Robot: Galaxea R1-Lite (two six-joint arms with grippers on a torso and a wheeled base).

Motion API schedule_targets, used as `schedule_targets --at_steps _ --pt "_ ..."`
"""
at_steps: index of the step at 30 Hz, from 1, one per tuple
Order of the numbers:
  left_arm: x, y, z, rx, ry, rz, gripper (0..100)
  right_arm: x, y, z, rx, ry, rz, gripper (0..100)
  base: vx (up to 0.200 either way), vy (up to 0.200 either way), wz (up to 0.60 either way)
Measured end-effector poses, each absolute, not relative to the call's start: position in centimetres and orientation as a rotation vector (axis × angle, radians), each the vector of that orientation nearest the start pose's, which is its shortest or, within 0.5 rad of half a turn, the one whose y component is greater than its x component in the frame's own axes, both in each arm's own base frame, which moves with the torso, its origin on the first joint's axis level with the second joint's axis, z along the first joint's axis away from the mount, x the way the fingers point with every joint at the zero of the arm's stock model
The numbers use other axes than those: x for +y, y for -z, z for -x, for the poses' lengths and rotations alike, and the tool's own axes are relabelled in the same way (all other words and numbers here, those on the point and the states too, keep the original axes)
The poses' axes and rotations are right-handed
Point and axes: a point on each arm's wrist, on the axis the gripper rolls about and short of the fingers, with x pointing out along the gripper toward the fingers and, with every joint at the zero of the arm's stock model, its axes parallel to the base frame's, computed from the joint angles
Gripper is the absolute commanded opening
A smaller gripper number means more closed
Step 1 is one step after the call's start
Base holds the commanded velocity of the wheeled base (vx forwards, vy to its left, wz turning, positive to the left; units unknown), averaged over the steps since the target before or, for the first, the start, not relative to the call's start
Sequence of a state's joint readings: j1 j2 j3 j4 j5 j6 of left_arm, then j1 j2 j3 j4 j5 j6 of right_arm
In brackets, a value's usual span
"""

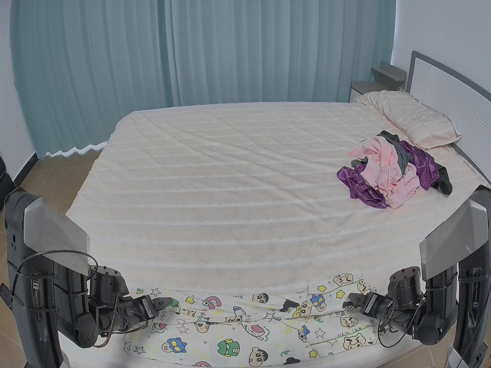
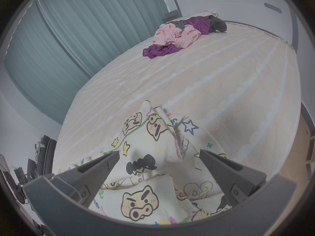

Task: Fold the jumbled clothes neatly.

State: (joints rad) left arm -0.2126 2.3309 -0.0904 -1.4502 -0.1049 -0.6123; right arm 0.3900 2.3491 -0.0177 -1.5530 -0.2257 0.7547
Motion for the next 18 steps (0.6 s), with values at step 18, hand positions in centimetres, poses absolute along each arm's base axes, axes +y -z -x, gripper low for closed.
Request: schedule_targets --at_steps 18 --pt "-5.4 4.5 -21.0 0.899 0.052 0.503 100 7.9 4.0 -20.2 0.763 0.134 -0.471 100 0.0 0.0 0.0"
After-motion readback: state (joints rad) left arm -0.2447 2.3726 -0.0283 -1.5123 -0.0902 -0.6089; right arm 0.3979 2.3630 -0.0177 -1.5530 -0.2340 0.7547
